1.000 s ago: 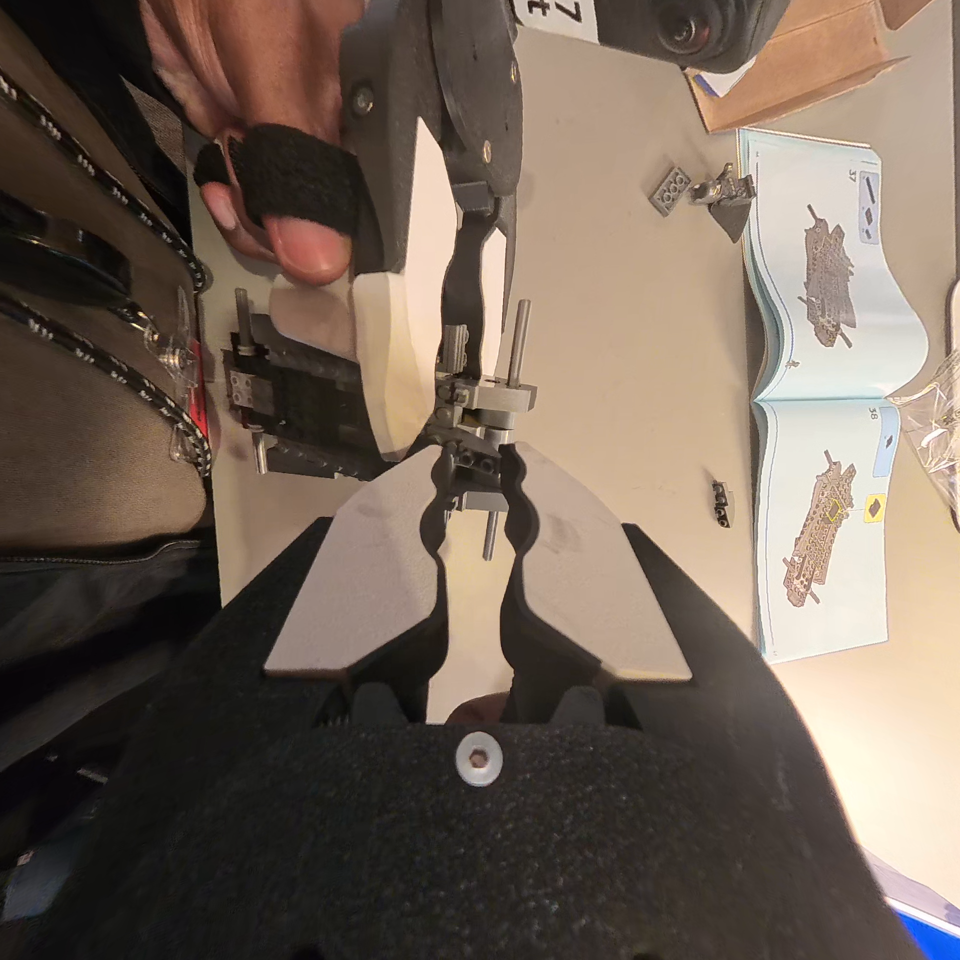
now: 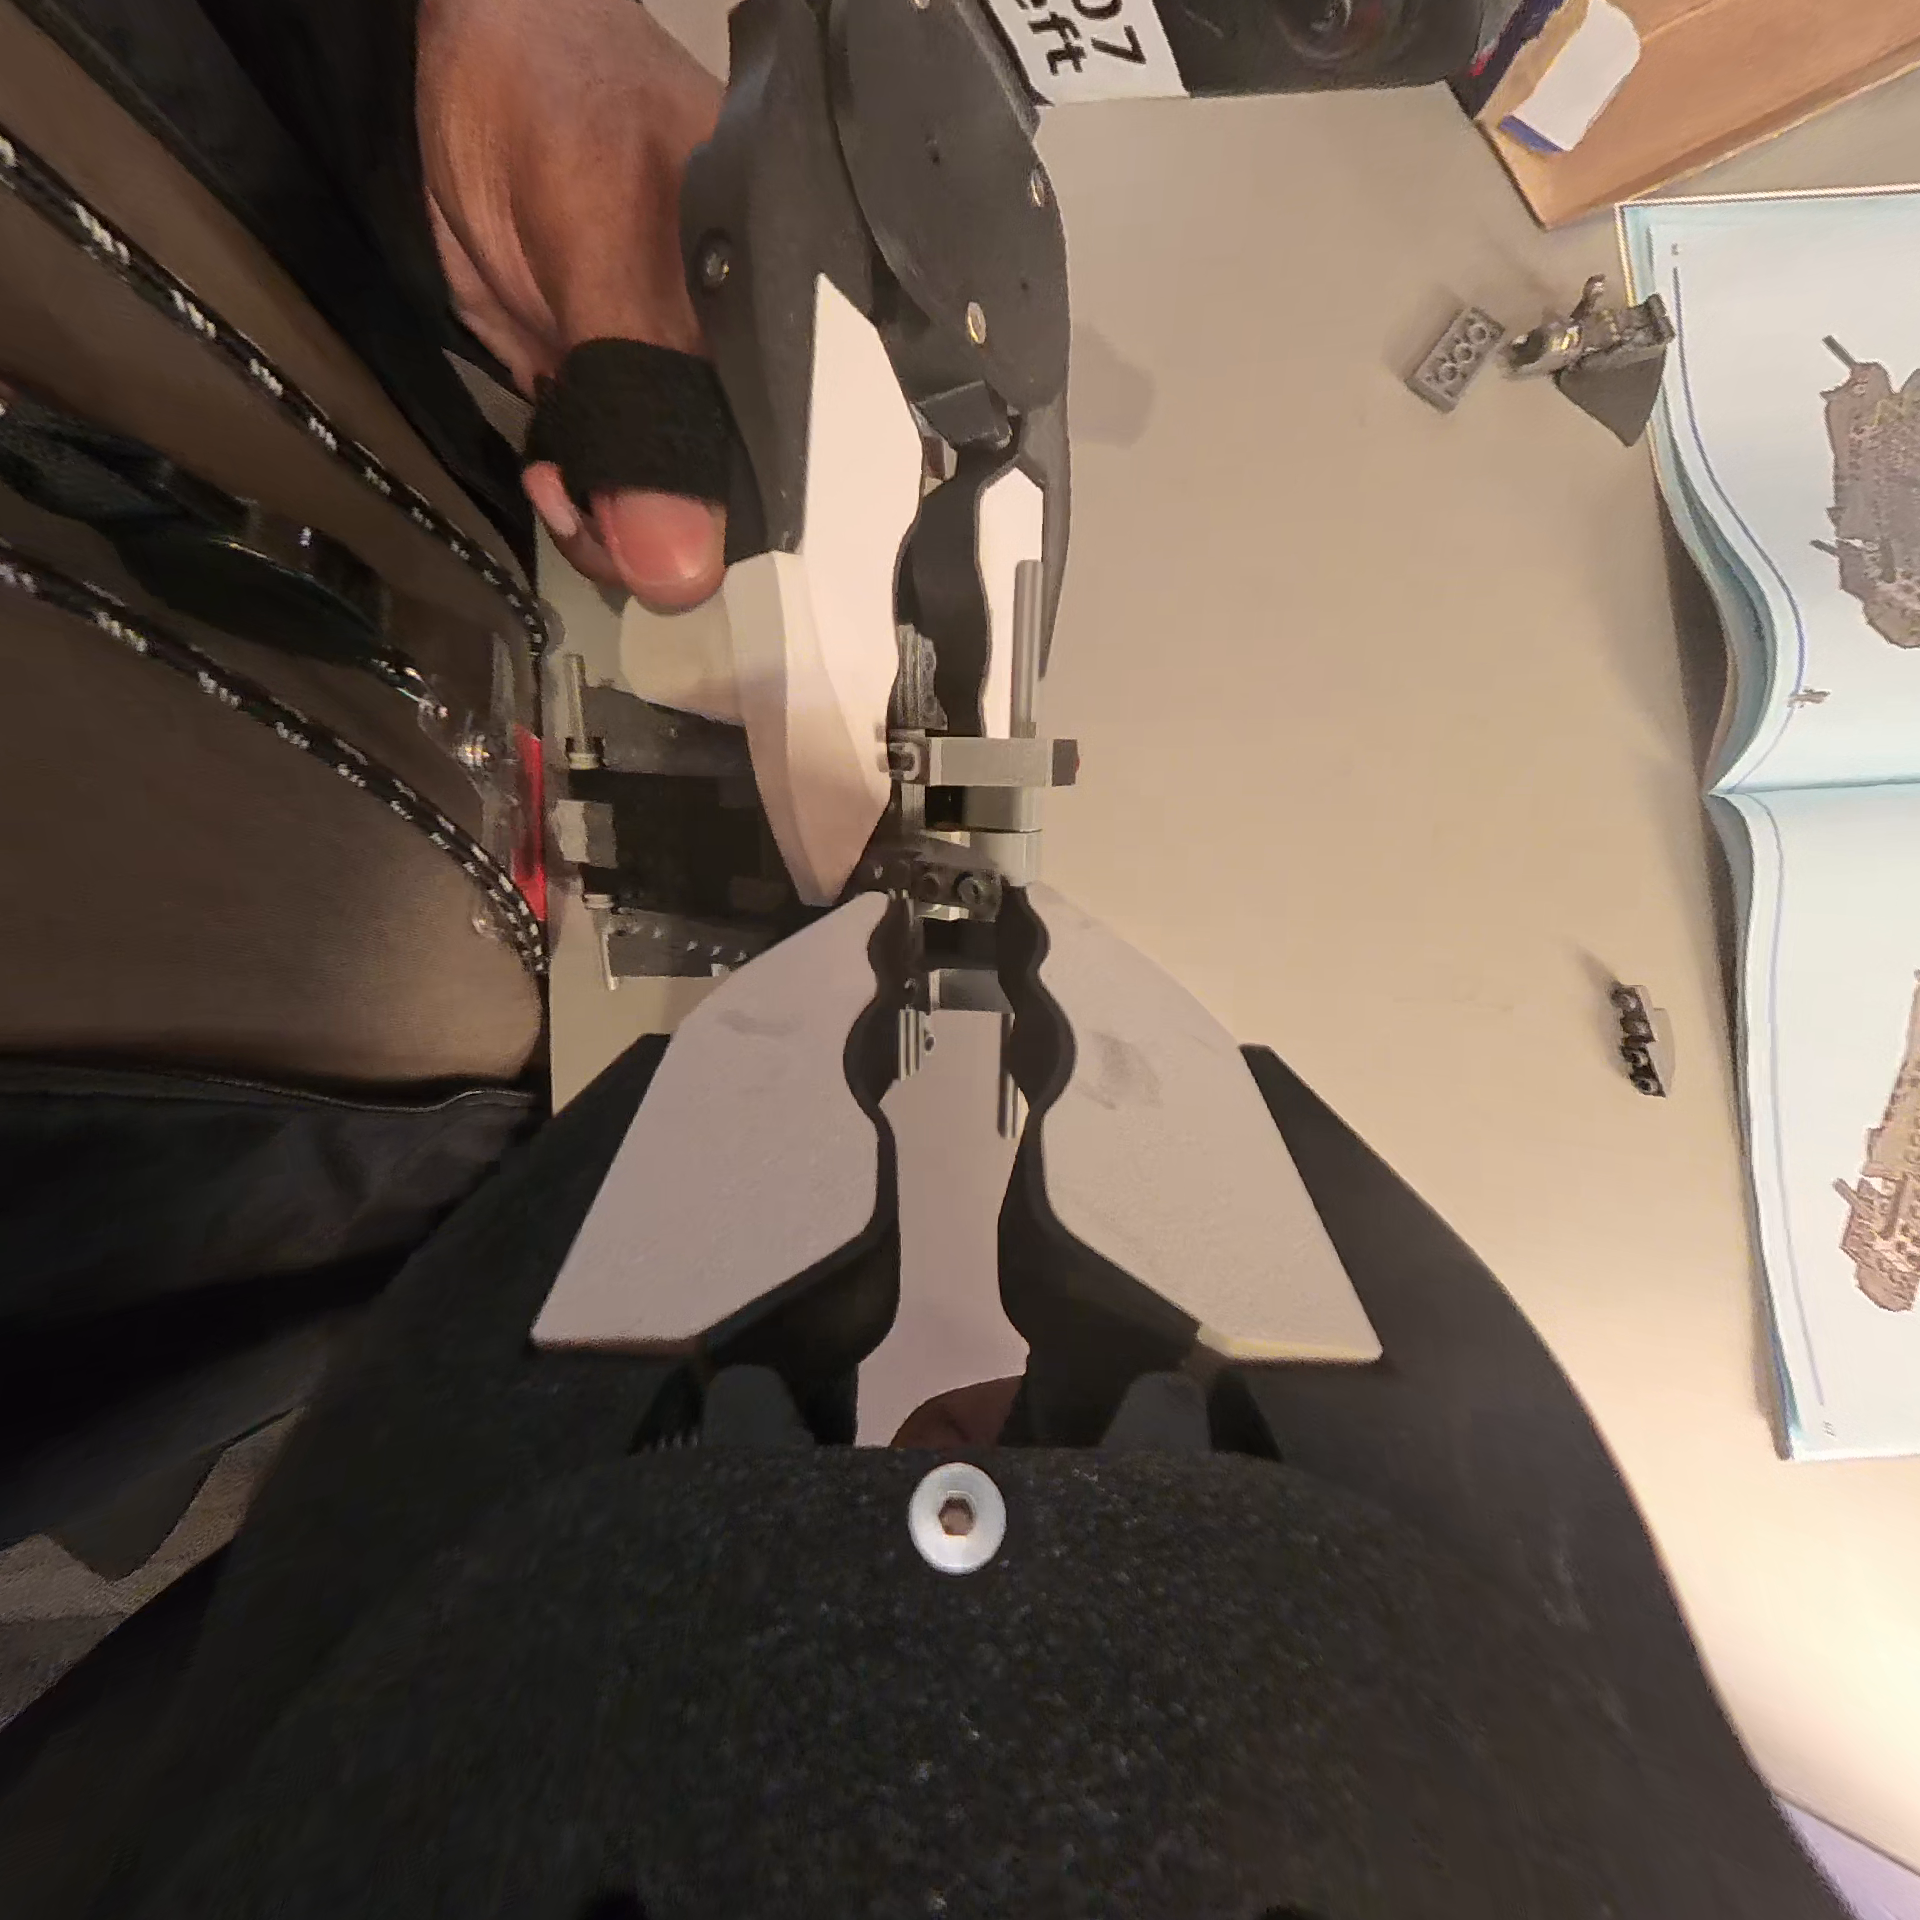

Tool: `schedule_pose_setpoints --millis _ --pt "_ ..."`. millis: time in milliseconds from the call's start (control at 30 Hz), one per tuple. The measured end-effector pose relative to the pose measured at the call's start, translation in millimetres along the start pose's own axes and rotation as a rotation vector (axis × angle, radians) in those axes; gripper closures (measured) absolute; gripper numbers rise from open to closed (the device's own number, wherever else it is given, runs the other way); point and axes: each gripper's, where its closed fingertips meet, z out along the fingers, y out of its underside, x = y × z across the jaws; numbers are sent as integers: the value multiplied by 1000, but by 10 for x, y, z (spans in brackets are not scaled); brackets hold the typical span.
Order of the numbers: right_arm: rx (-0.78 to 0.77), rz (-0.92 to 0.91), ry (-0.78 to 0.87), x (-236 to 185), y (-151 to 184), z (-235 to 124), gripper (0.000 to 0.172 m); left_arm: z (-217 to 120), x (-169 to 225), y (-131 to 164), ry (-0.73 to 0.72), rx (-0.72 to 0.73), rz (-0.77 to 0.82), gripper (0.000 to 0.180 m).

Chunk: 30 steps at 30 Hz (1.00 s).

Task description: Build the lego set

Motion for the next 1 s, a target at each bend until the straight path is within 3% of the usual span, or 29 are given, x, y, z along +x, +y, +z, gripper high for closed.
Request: schedule_pose_setpoints --millis 567,1000 --pt "79 11 -48 -29 -91 -70 149 11 69 6 33 -4 0 150" --pt "119 78 -91 -39 -104 -69 159 17 48 -11 57 9 -44 148"
